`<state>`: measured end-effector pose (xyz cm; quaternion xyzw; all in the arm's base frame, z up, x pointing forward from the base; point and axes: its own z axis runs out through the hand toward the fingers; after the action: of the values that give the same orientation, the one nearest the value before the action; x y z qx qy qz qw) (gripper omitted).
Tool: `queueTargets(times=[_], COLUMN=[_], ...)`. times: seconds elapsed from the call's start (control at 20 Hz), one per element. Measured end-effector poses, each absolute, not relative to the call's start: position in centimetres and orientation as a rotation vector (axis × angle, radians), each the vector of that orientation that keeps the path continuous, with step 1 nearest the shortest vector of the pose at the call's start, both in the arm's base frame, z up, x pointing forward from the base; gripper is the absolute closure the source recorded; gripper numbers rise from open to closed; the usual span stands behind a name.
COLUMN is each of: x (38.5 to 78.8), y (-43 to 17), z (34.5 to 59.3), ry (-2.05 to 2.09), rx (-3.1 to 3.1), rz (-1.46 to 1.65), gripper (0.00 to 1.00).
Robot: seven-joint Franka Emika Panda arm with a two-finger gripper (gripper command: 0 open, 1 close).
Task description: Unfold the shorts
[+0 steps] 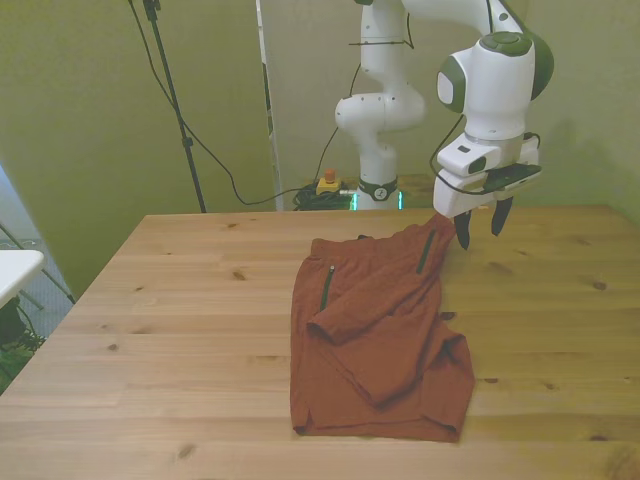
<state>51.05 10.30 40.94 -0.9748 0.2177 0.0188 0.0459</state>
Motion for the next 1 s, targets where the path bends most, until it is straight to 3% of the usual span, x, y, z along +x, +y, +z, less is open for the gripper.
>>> queueTargets(times=[0.15,0.35,0.65,1.0], x=[53.1,56.2,61.2,62.9], y=[8.0,0.4,-11.4,-14.0], z=[43.6,46.3,42.9,40.0], ry=[0.856,1.13,1.56,2.046], rx=[-2.917,-2.824,-2.627,-2.336], rz=[-0.036,-0.163,-0.232,-0.23], gripper=[0.0,0.0,0.0,0.0])
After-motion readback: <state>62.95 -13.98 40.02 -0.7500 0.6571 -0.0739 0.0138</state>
